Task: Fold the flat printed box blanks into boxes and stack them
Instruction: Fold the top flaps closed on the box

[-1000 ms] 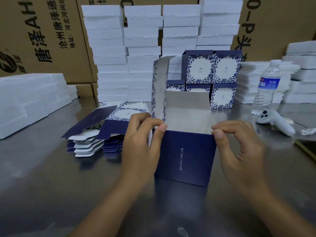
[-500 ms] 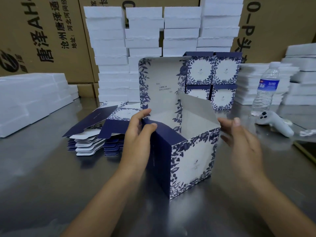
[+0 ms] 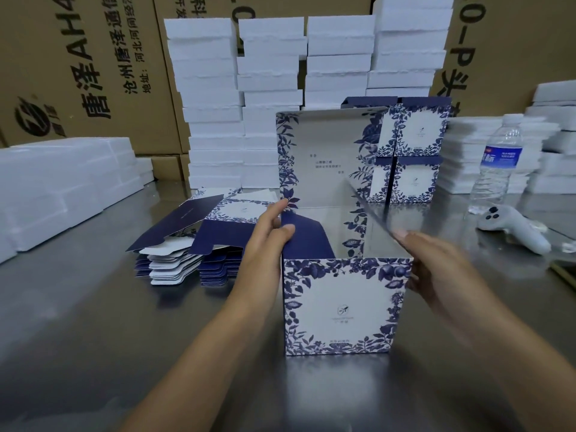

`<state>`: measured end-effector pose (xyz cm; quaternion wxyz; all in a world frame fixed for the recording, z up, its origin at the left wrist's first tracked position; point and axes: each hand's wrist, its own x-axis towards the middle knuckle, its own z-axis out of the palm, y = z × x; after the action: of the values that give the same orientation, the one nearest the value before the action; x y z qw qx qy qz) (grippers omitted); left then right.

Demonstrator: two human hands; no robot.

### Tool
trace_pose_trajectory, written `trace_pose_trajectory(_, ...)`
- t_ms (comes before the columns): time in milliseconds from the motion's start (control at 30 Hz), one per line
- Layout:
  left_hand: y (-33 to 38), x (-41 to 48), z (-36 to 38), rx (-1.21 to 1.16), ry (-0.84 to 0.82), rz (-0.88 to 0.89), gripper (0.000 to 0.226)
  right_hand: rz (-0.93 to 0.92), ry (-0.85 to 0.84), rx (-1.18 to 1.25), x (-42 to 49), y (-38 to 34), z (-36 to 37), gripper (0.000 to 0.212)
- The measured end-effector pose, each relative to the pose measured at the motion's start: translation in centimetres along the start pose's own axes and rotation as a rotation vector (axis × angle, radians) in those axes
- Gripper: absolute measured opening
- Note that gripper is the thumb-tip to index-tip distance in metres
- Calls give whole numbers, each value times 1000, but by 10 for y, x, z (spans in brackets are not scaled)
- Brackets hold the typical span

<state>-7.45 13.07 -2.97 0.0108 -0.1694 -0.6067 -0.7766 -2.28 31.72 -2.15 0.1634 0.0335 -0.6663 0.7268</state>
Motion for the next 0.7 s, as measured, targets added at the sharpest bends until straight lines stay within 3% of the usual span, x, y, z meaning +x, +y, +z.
trace_pose_trajectory(333, 0, -2, 4, -113, -49, -38, 30, 29, -51, -357, 12, -9, -4, 35)
trace_pose_trajectory(567, -7, 4, 1, -150, -119, 19, 42, -13, -132, -873, 15, -39, -2, 39)
trace_pose_trajectory(700, -6, 8, -1, -153, -105, 19, 40, 51, -138, -981, 16, -47, 1, 41)
